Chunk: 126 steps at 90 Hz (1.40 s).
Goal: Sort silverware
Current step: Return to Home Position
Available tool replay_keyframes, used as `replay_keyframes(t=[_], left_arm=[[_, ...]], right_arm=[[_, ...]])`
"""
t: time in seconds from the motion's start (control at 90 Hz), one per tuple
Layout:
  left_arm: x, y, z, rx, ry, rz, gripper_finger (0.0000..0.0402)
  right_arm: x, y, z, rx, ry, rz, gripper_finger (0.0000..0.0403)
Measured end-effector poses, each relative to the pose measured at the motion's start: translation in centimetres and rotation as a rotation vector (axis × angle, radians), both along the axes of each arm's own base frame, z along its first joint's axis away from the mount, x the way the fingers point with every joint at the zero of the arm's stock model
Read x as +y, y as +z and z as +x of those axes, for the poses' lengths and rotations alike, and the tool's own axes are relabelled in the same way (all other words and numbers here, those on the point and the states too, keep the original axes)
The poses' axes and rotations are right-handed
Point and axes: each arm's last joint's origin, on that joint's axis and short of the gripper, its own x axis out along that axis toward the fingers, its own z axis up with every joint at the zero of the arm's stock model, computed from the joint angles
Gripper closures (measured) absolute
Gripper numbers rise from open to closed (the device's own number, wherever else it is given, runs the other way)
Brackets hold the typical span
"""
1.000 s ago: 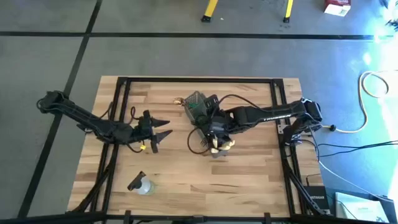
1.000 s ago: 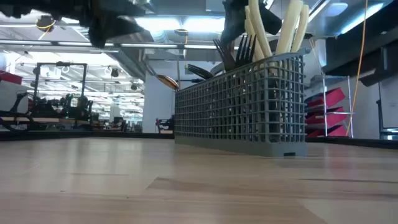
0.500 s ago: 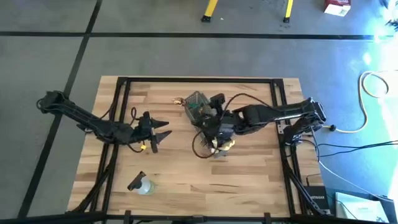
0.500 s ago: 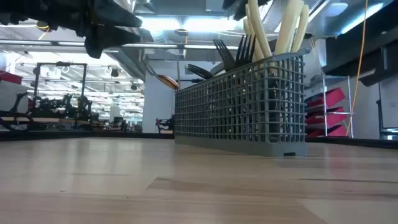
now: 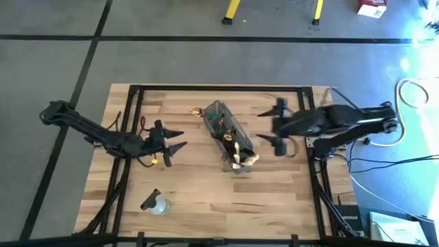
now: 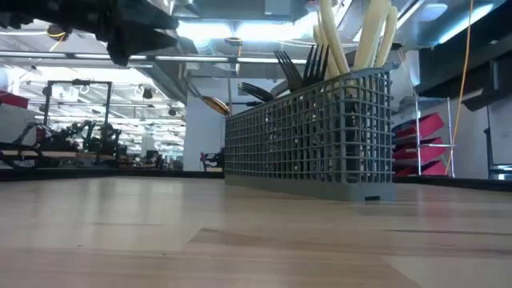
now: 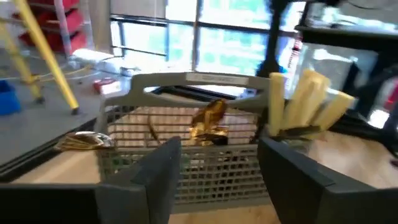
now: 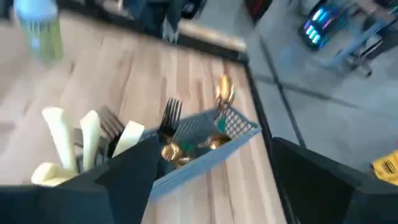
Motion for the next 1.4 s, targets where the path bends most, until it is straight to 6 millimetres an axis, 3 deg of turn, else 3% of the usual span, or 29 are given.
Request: replay_keyframes(t=[0.178, 0.3, 0.478, 0.667, 0.889, 1.078, 1.211, 1.4], left_arm=[[0.6, 1.0, -2.0, 0.018, -0.081, 0.075, 0.0203], [1.1, 1.3, -3.5, 0.034, -0.111, 0.119, 0.0208], [1.3, 1.1, -4.8, 0.042, -0.212, 0.165, 0.0252], [1.7, -2.0, -5.5, 0.015, -0.209, 0.175, 0.0326], [2.3, -4.8, -6.1, -0.111, -0.245, 0.138, 0.0397], [3.2, -5.5, -6.1, -0.094, -0.269, 0.121, 0.0401], [3.6, -5.5, -6.0, -0.098, -0.305, 0.124, 0.0401], [4.2, -5.8, -6.0, -0.068, -0.297, 0.146, 0.0402]], right_arm=[[-0.8, -4.1, -4.6, -0.337, 0.058, 0.109, 0.0122], [-1.2, -7.1, -7.1, -0.471, 0.089, 0.216, 0.0157], [-1.5, -10.6, -8.9, -0.553, 0.135, 0.292, 0.0266], [-1.3, -12.0, -10.0, -0.557, 0.275, 0.335, 0.0390], [-1.4, -12.9, -11.1, -0.570, 0.338, 0.324, 0.0390], [-1.6, -13.1, -11.7, -0.683, 0.333, 0.301, 0.0402], [-1.7, -14.5, -11.5, -0.692, 0.322, 0.238, 0.0402], [-2.1, -15.5, -11.4, -0.715, 0.346, 0.286, 0.0402]])
